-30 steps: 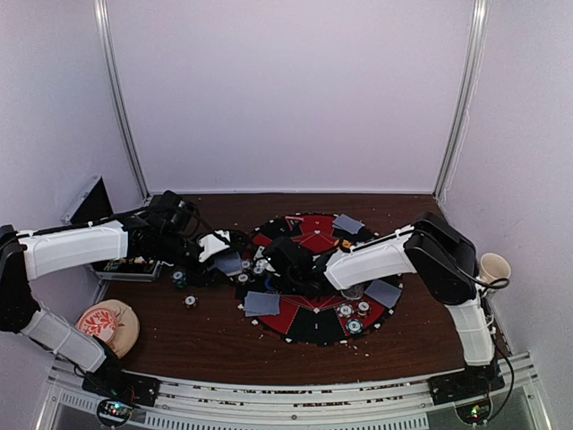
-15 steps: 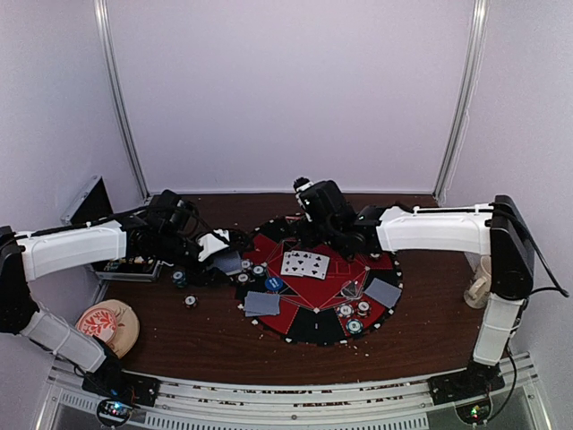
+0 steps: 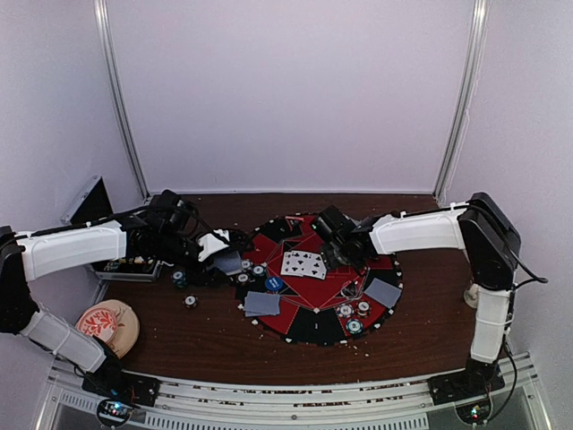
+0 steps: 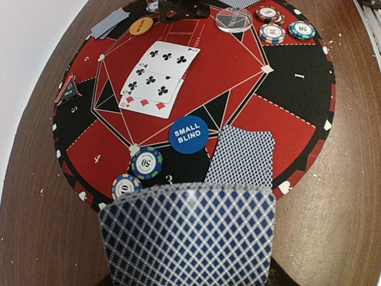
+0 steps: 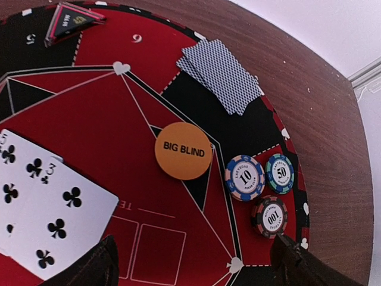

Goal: Distribute texas hold em gaming equipment
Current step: Adjust the poker card in the community card area.

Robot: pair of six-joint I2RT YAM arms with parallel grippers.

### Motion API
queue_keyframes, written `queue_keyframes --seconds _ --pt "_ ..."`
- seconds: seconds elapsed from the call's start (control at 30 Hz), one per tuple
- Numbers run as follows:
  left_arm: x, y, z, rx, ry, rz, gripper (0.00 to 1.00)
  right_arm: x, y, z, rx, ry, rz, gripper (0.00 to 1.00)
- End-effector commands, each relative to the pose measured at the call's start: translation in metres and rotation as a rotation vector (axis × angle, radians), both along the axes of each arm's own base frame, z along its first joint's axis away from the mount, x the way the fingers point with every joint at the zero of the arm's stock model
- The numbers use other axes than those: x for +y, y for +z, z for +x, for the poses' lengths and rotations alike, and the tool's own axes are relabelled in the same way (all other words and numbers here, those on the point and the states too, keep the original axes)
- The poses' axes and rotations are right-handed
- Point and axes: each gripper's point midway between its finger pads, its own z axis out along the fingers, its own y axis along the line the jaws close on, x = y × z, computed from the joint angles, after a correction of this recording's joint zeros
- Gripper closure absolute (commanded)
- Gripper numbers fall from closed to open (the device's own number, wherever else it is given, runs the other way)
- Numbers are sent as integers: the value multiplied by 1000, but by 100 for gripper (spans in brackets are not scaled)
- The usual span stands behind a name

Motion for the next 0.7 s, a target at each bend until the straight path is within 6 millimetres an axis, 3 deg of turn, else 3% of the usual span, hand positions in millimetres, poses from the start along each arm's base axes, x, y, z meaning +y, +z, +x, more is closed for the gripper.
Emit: queue_keyframes --seconds 0.0,0.23,0.67 --pt "-4 15 4 -36 -2 -46 46 -18 -21 4 19 -64 -68 10" --pt "-3 15 4 -35 -1 -46 46 -22 -47 15 50 -90 -119 9" --pt "-3 13 6 -38 1 -41 46 -4 -58 22 79 -45 -58 9"
